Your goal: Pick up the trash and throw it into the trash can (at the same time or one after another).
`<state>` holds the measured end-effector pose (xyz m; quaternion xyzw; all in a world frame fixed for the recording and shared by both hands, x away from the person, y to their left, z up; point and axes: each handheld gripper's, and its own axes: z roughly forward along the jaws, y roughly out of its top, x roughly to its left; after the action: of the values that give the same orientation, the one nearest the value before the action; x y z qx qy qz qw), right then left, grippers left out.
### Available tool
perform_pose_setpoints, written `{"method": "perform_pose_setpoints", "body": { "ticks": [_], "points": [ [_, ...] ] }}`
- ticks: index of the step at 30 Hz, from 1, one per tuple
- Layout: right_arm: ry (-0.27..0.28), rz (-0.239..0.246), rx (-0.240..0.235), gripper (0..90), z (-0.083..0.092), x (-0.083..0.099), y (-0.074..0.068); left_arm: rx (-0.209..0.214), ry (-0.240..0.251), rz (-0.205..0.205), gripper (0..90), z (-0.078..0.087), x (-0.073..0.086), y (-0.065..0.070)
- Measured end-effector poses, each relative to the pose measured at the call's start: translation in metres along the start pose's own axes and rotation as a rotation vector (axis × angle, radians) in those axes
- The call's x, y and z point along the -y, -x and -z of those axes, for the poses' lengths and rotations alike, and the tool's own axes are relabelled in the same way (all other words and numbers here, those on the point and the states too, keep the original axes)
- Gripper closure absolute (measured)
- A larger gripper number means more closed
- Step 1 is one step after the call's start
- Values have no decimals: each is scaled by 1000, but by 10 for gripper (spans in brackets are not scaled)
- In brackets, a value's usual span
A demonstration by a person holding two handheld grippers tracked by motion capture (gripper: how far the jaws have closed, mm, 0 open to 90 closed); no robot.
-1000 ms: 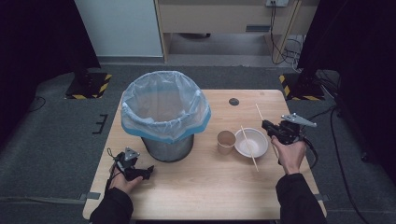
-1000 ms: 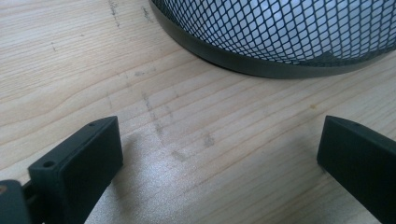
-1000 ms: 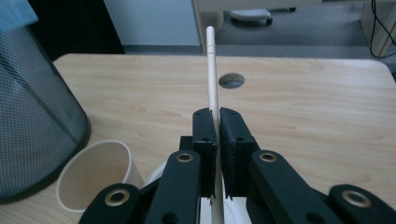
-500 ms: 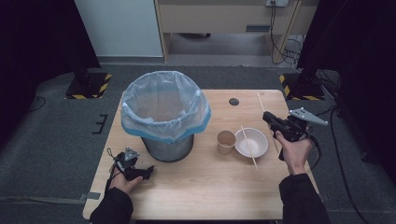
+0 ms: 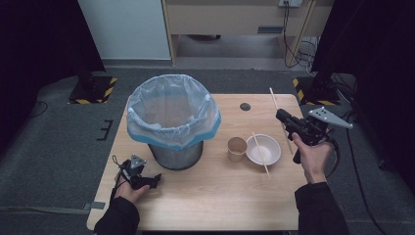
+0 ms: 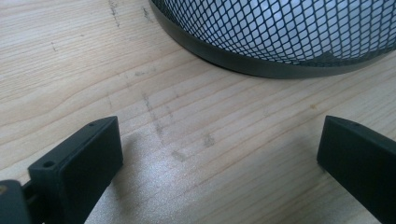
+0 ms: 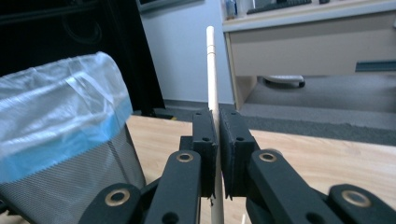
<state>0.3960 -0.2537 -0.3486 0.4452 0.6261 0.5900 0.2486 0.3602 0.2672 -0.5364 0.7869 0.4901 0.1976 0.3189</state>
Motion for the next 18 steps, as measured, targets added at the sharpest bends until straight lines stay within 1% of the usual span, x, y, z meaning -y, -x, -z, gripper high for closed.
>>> {"method": "perform_pose_setpoints", "body": {
  "ticks": [2,6,18],
  "points": [
    [14,-8,-10,858,1,-4,-2,0,0,0,0,0,0,0],
    [25,2,-31,859,1,-13,-8,0,0,0,0,0,0,0],
    [66,9,-98,858,-7,-40,-29,0,0,0,0,0,0,0]
  ]
}}
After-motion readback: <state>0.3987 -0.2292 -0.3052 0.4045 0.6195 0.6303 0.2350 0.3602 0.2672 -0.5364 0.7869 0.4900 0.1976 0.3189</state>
